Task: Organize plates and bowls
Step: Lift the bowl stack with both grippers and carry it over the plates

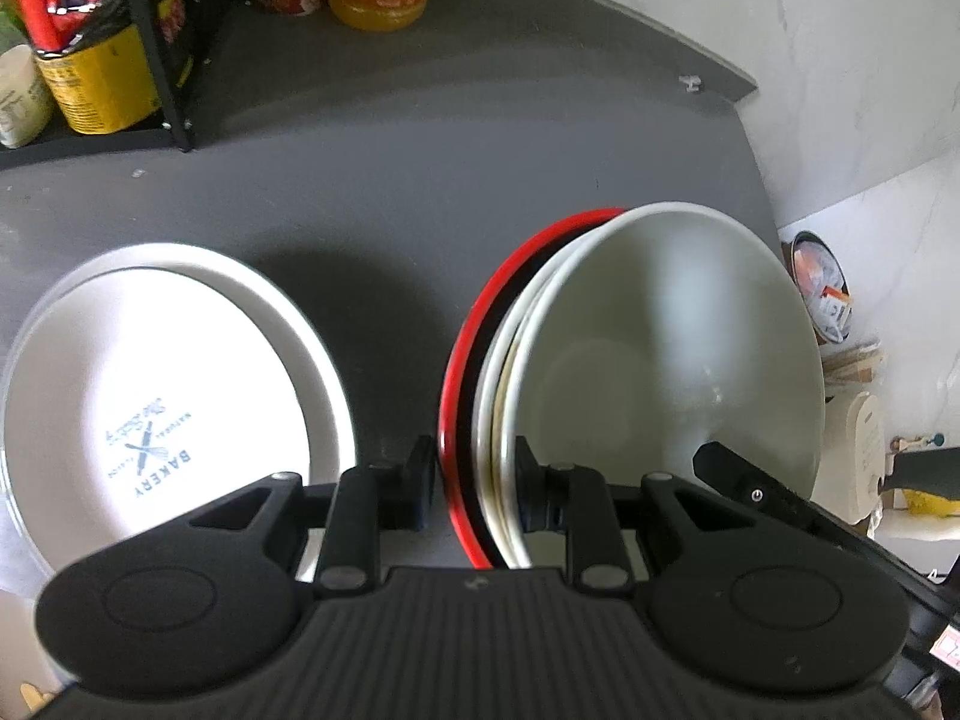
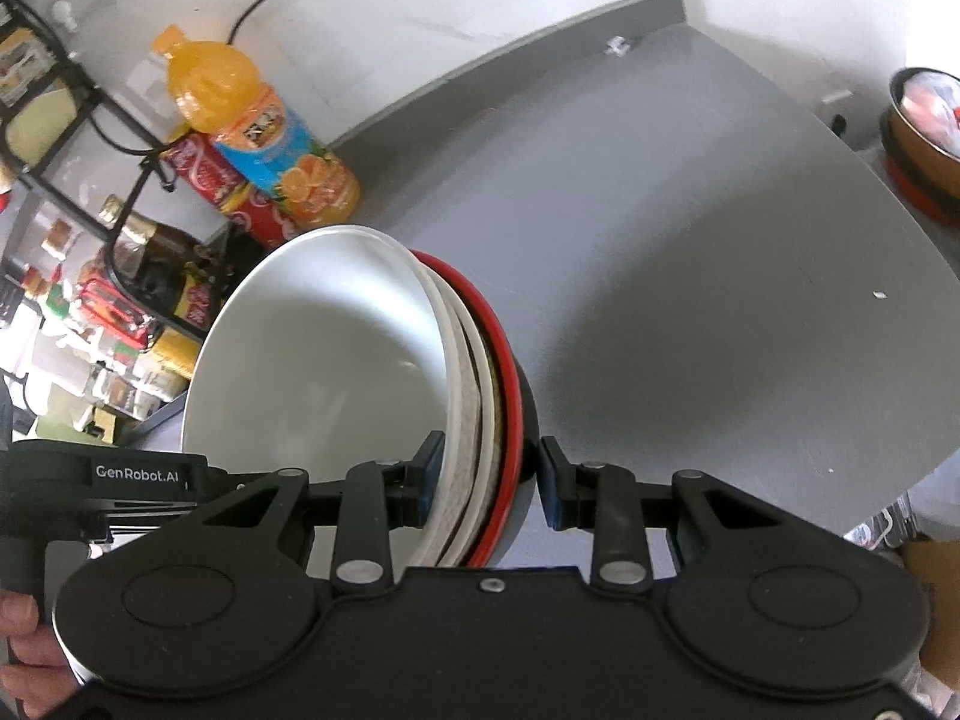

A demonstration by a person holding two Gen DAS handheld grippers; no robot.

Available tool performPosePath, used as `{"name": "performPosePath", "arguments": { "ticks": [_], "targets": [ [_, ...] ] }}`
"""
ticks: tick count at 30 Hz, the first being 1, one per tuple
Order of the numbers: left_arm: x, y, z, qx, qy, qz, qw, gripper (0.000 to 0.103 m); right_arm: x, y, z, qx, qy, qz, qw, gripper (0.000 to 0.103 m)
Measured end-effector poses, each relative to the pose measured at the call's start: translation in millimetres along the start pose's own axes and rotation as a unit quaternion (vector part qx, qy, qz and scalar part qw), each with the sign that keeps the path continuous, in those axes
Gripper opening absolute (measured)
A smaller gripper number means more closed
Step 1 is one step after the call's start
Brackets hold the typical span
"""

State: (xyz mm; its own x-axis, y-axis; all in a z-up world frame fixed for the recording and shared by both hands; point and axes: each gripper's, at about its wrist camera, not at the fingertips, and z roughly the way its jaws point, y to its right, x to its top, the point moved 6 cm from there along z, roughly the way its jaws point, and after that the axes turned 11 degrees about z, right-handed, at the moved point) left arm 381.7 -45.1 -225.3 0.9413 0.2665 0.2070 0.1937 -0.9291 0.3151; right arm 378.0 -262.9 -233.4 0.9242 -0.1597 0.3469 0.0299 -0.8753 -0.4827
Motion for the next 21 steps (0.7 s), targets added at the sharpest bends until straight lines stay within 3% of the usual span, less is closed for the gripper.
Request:
{"name": "performPosePath", "arguments": {
  "ticks": [21],
  "targets": [
    [-19.8, -55.2, -50.2, 0.010, 0.035, -0.066, 0.9971, 0.023, -16.4, -72.9, 6.6, 0.027, -0.033, -0.081, 0.996, 0.031]
  ]
}}
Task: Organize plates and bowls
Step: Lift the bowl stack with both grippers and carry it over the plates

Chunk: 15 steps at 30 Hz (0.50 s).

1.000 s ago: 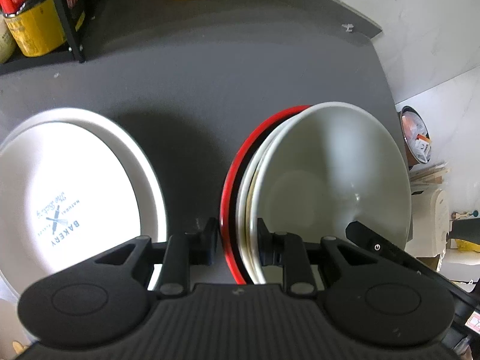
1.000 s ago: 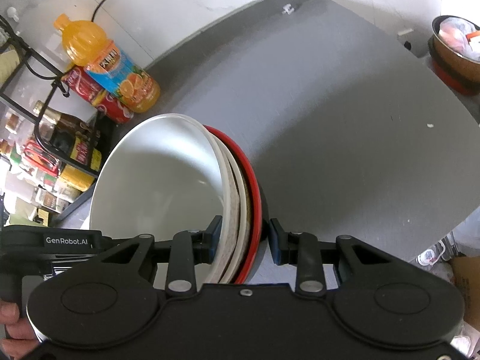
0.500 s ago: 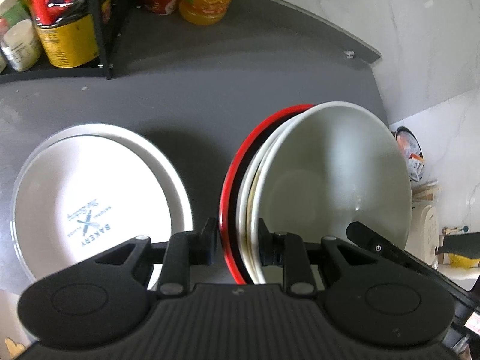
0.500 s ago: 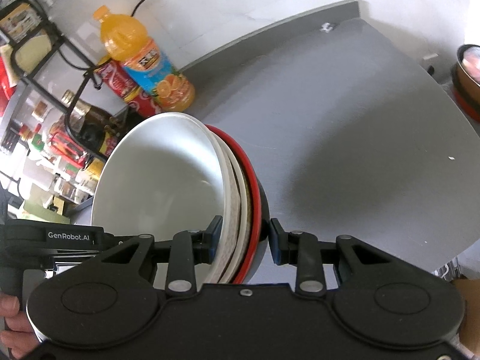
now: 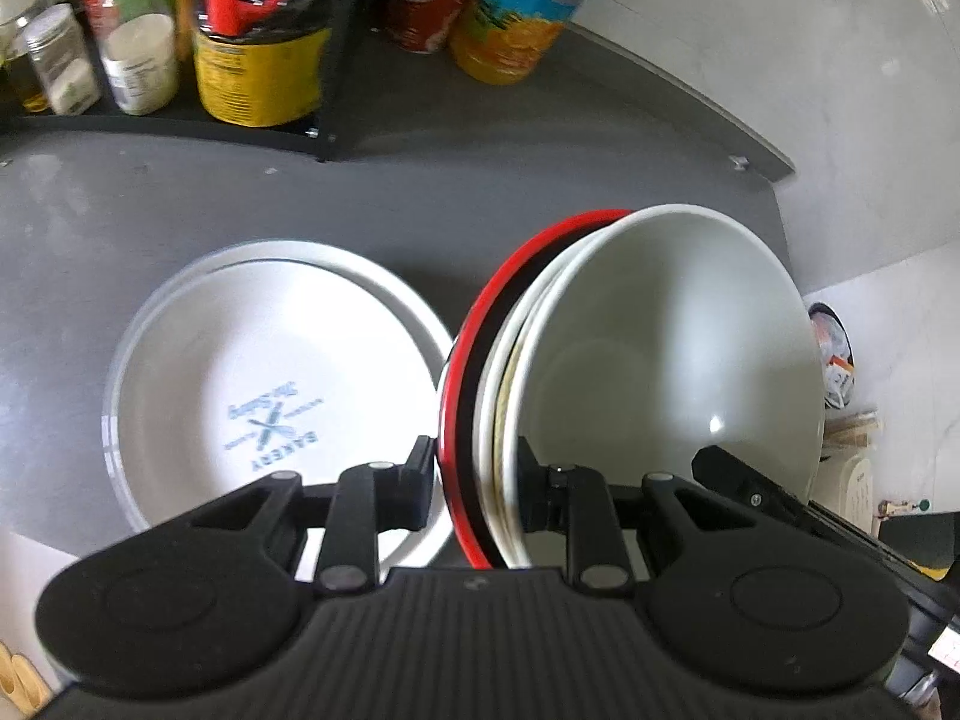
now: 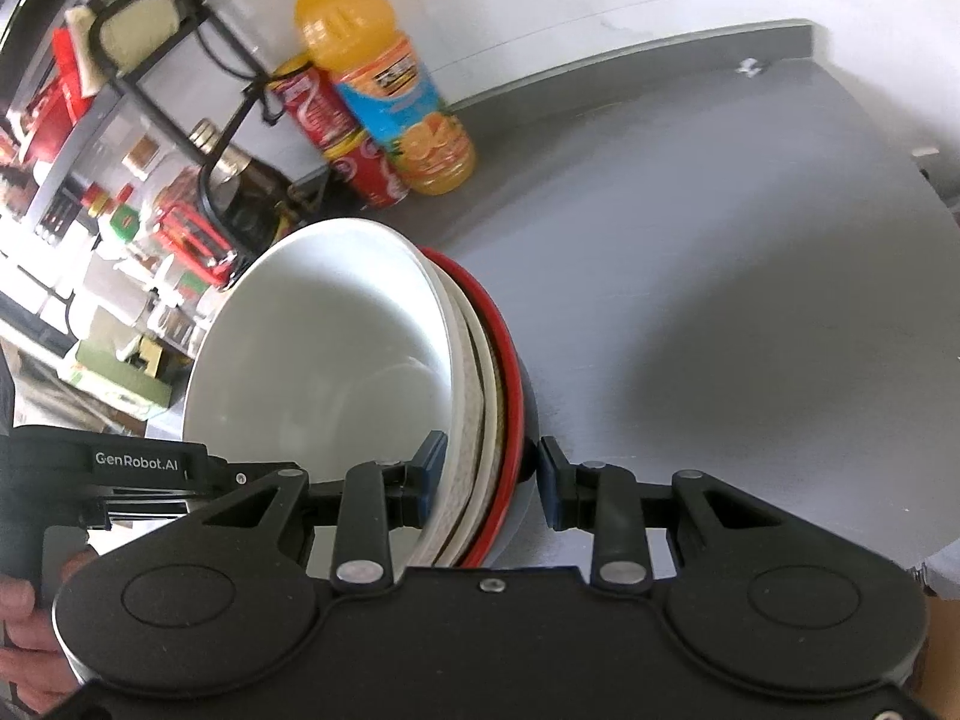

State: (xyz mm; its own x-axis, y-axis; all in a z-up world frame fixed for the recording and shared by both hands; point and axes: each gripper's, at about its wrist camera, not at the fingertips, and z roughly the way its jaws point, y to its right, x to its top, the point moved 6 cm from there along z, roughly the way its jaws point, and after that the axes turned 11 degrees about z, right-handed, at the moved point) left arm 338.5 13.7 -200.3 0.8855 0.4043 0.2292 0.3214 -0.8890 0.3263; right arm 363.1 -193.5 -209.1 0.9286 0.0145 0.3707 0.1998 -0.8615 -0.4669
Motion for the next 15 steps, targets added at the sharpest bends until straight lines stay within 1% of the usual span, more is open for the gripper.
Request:
{"name": "performPosePath", "arguments": {
  "ticks": [15],
  "targets": [
    [-5.3, -65.9, -19.7, 0.017, 0.005, -0.044, 0.9989, 0.024, -19.8, -58.0, 33.4, 0.017, -0.043, -0.047, 0.998, 0.031]
  ]
}}
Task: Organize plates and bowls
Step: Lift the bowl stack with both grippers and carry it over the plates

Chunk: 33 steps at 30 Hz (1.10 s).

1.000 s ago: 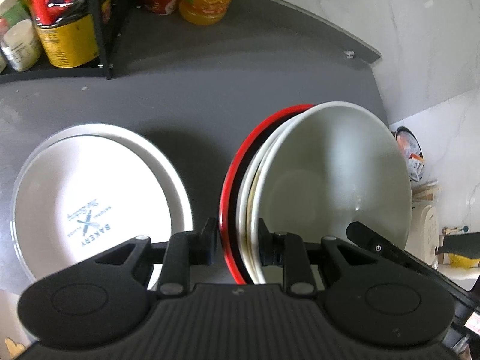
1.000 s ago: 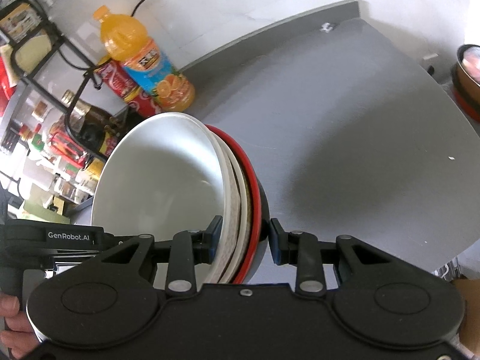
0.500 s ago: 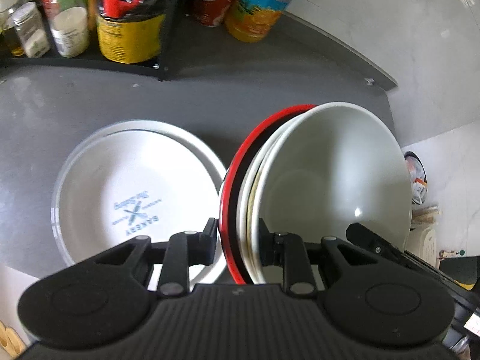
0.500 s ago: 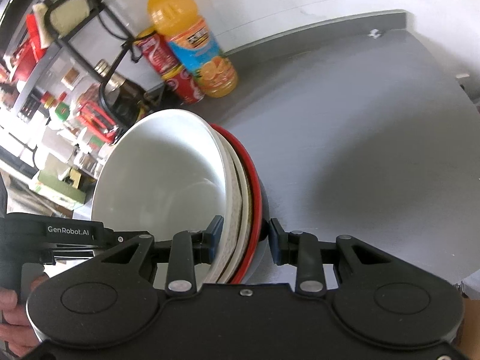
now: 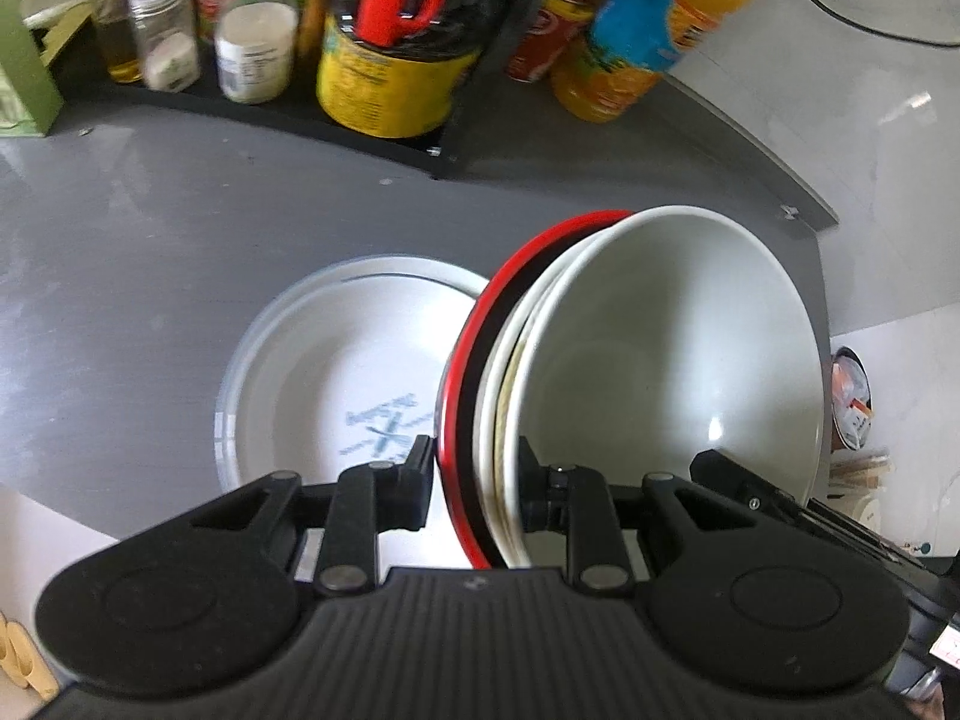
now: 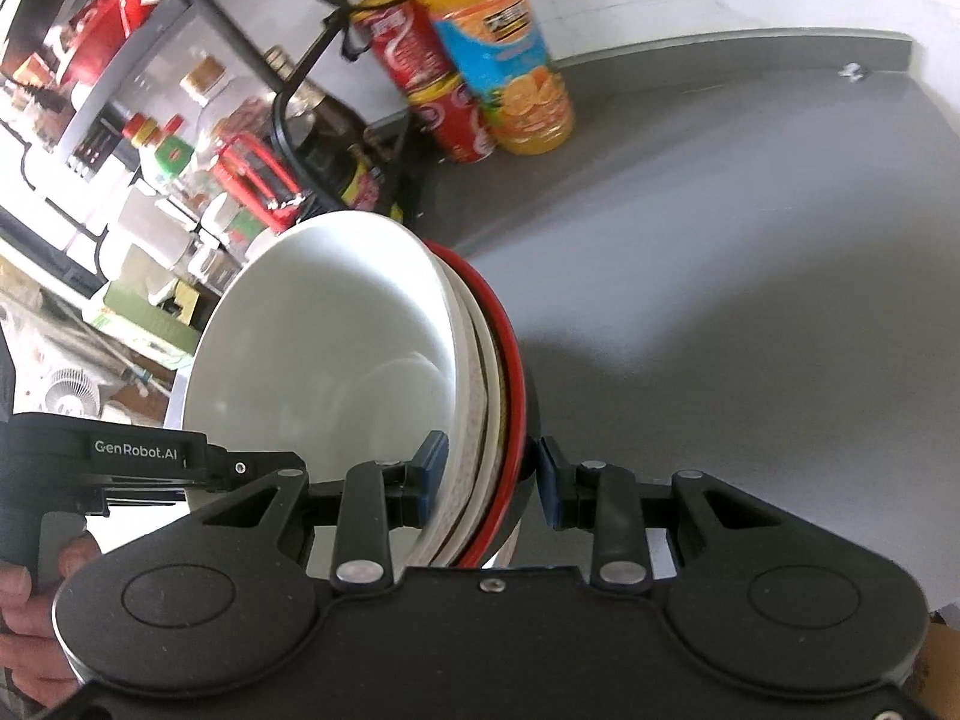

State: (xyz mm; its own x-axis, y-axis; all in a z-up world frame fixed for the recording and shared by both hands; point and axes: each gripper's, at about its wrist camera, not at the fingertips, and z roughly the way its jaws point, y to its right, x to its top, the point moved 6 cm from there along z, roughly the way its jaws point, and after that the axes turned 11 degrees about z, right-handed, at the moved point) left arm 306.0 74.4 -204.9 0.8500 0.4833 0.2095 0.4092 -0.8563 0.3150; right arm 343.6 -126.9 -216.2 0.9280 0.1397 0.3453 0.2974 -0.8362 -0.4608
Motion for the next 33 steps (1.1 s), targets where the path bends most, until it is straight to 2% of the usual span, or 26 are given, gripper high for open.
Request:
{"name": "performPosePath", "arguments": {
  "ticks": [15, 23, 33],
  "targets": [
    [-1.4, -53.0, 9.4, 0.018, -0.033, -0.009, 0.9992, 0.024, -10.1, -30.9, 32.6, 0.002, -0.037, -0.005, 0.999, 0.031],
    [-0.7, -62.1, 16.9, 0.029, -0.042, 0.011, 0.9986, 0.023, -21.7, -29.9, 41.0, -0.010, -0.048, 0.013, 0.999, 0.031],
    [2.5, -63.2, 30.8, 0.029, -0.063, 0.039, 0.9968, 0.023, -24.6, -28.7, 46.2, -0.030, -0.036, 0.043, 0.998, 0.031]
  ]
}}
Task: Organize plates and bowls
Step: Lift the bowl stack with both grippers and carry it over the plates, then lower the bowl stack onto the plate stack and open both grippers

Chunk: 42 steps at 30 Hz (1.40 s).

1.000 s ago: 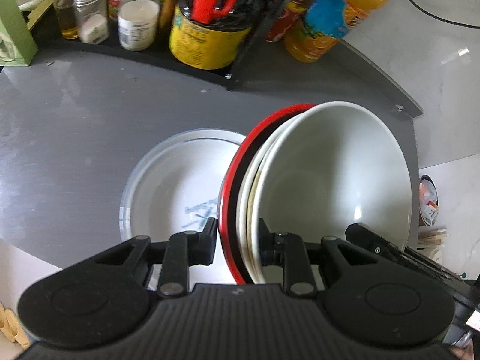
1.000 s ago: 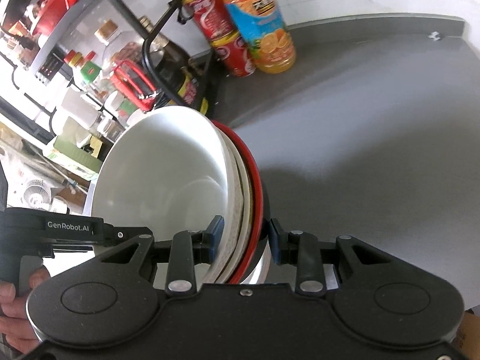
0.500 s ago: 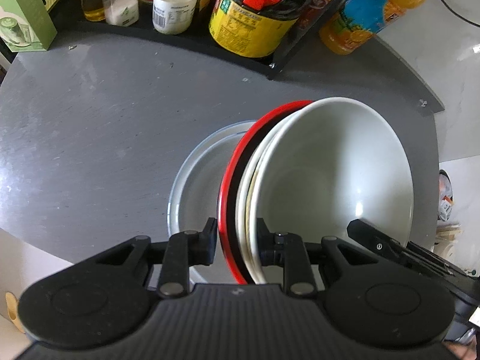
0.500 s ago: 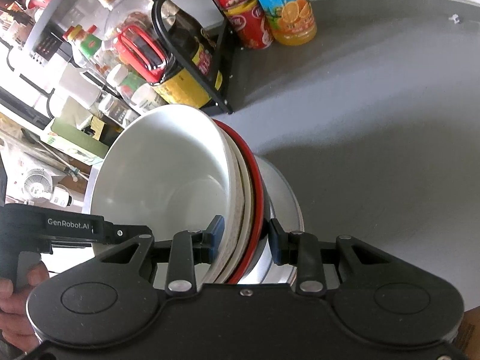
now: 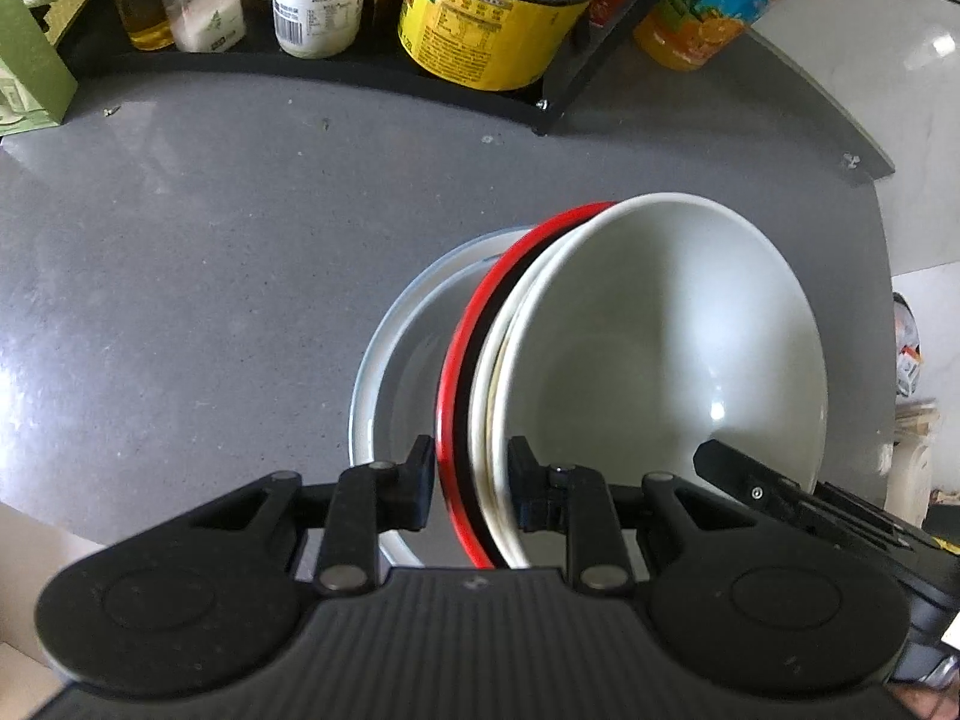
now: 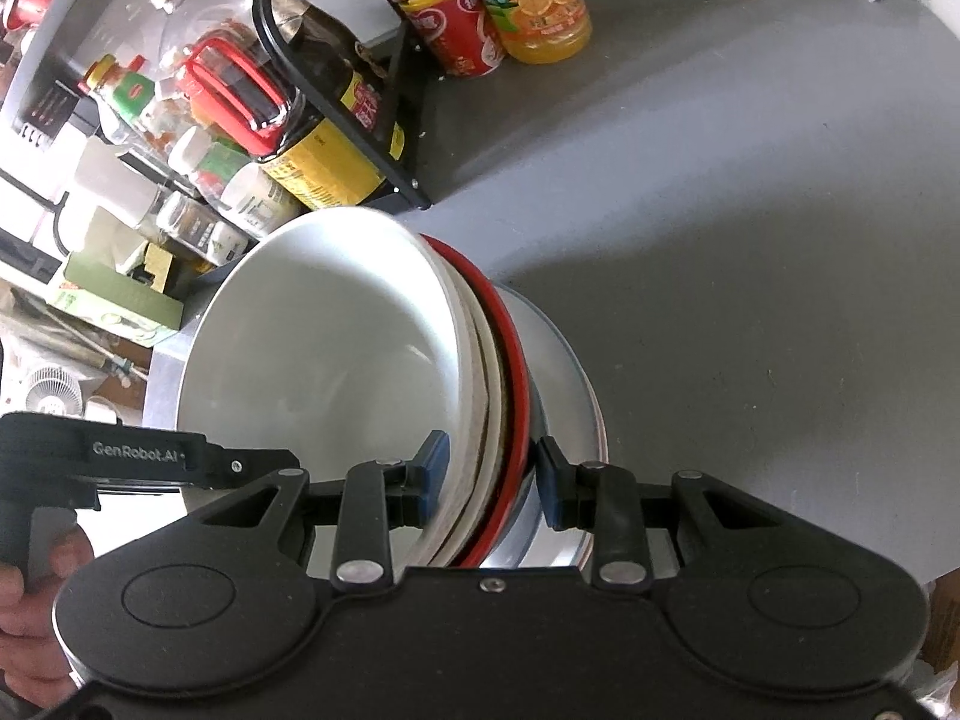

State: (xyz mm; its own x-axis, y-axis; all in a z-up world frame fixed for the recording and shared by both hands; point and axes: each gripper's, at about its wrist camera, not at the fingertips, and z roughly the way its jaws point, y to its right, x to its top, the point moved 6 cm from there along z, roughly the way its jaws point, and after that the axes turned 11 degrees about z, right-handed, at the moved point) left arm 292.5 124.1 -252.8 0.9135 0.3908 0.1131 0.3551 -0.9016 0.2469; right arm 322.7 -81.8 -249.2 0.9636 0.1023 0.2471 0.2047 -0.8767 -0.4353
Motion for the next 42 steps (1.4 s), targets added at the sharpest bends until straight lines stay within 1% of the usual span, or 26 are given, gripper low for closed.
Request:
{"name": "performPosePath", "arguments": {
  "ticks": [3, 7, 12, 16, 21, 25, 26, 27, 28, 29, 30, 32, 34, 35, 36, 37, 39, 41, 42],
  "targets": [
    [-0.2, 1.4, 0.9, 0.007, -0.001, 0.013, 0.9999, 0.023, 0.4, -2.1, 0.2, -0.003, 0.007, 0.004, 1.000, 0.031],
    [2.1, -2.2, 0.2, 0.000, -0.004, 0.019, 0.9998, 0.023, -2.8, -3.0, 0.7, -0.010, 0.013, 0.008, 1.000, 0.030],
    [3.7, -2.2, 0.0, 0.001, -0.009, 0.045, 0.9989, 0.023, -7.4, -4.3, 1.3, -0.020, 0.029, 0.026, 0.999, 0.031],
    [2.7, -2.8, -0.9, 0.004, -0.012, 0.068, 0.9976, 0.023, -14.4, -5.2, -0.4, -0.023, 0.040, 0.045, 0.998, 0.030],
    [0.2, -6.8, -3.1, 0.012, -0.013, 0.080, 0.9967, 0.023, -24.4, -10.7, -1.5, -0.030, 0.046, 0.044, 0.998, 0.031],
    [0.5, -2.3, -4.6, 0.022, 0.002, 0.109, 0.9938, 0.029, -27.6, -8.1, -4.6, -0.018, 0.067, 0.065, 0.995, 0.035],
    [0.5, -1.1, -4.8, 0.028, 0.002, 0.115, 0.9930, 0.033, -28.2, -7.3, -6.8, -0.018, 0.074, 0.069, 0.995, 0.038],
    [0.6, -0.7, -5.8, 0.032, 0.003, 0.116, 0.9927, 0.037, -29.4, -6.8, -9.1, -0.019, 0.079, 0.071, 0.994, 0.045],
    [0.0, -0.8, -8.0, 0.031, 0.008, 0.114, 0.9929, 0.045, -30.9, -6.4, -12.0, -0.021, 0.084, 0.071, 0.994, 0.050],
    [-0.9, -1.3, -10.3, 0.029, 0.013, 0.112, 0.9932, 0.053, -32.4, -6.3, -14.7, -0.023, 0.087, 0.070, 0.993, 0.051],
    [-1.8, -2.5, -13.0, 0.028, 0.020, 0.110, 0.9934, 0.056, -33.9, -6.0, -17.5, -0.025, 0.089, 0.068, 0.993, 0.053],
    [-4.0, -5.6, -18.6, 0.035, 0.031, 0.104, 0.9935, 0.068, -36.7, -6.5, -25.5, -0.028, 0.101, 0.064, 0.992, 0.058],
    [-6.6, -9.2, -26.7, 0.041, 0.046, 0.097, 0.9934, 0.069, -38.6, -6.3, -36.0, -0.030, 0.117, 0.063, 0.991, 0.068],
    [-8.1, -10.8, -31.9, 0.044, 0.057, 0.093, 0.9931, 0.070, -39.5, -6.3, -41.8, -0.031, 0.126, 0.062, 0.990, 0.072],
    [-9.7, -11.1, -36.7, 0.046, 0.066, 0.089, 0.9928, 0.070, -40.9, -6.8, -47.0, -0.031, 0.132, 0.060, 0.989, 0.079],
    [-12.2, -11.9, -41.1, 0.047, 0.074, 0.087, 0.9924, 0.071, -42.6, -7.0, -51.8, -0.031, 0.138, 0.058, 0.988, 0.082],
    [-17.6, -11.3, -48.6, 0.052, 0.088, 0.089, 0.9909, 0.075, -47.8, -7.0, -62.1, -0.033, 0.150, 0.054, 0.987, 0.082],
    [-23.7, -9.7, -56.6, 0.058, 0.099, 0.090, 0.9893, 0.077, -55.0, -7.8, -72.4, -0.031, 0.159, 0.051, 0.986, 0.084],
    [-27.1, -8.3, -60.5, 0.056, 0.106, 0.091, 0.9886, 0.077, -59.0, -8.8, -77.4, -0.031, 0.165, 0.048, 0.985, 0.088]
  ]
}}
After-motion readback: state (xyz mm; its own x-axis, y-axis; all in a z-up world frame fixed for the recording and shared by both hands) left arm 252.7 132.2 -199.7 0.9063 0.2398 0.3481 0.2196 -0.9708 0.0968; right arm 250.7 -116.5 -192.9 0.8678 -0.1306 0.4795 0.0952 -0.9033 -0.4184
